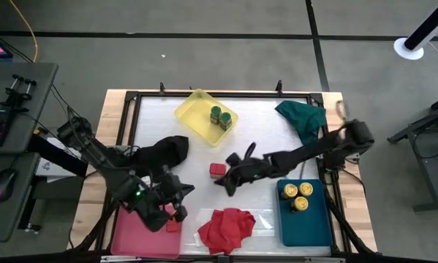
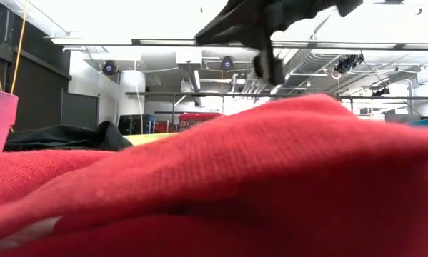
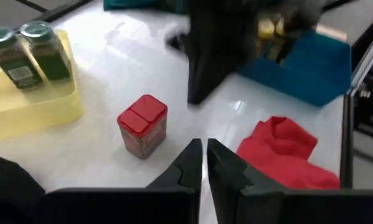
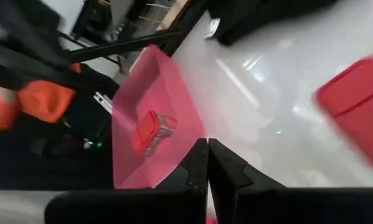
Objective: Sort spices by type
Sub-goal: Move the red seasoning can to the center of the table, then put the red seasoning can into the red bin
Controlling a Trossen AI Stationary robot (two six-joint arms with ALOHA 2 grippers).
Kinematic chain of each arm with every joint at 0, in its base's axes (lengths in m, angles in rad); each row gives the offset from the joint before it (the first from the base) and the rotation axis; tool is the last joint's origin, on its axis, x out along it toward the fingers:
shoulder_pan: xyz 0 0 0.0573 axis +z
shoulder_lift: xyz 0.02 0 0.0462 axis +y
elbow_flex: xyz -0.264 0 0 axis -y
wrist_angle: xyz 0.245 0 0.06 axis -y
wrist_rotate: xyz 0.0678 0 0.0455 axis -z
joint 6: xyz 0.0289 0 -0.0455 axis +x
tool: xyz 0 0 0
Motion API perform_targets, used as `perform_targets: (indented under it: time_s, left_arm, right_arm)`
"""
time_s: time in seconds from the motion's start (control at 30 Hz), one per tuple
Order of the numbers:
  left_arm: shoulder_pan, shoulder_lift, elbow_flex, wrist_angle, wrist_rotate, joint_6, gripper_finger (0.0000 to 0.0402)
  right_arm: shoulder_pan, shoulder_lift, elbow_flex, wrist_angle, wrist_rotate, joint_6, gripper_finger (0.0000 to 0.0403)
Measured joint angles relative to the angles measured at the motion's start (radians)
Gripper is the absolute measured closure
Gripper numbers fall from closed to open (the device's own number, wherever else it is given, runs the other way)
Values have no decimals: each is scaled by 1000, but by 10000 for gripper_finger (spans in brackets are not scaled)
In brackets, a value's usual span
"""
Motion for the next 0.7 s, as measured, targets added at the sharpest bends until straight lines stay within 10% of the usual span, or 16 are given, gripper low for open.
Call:
perform_targets:
  time_s: [0.37,0.7]
  left_arm:
    - [340,3,0,333,458,649,258]
    - [533,104,0,261,667,869,100]
  right_arm:
    - [89,-488,0,-674,247,-29,403]
    - [264,-668,0,-949,441,151,403]
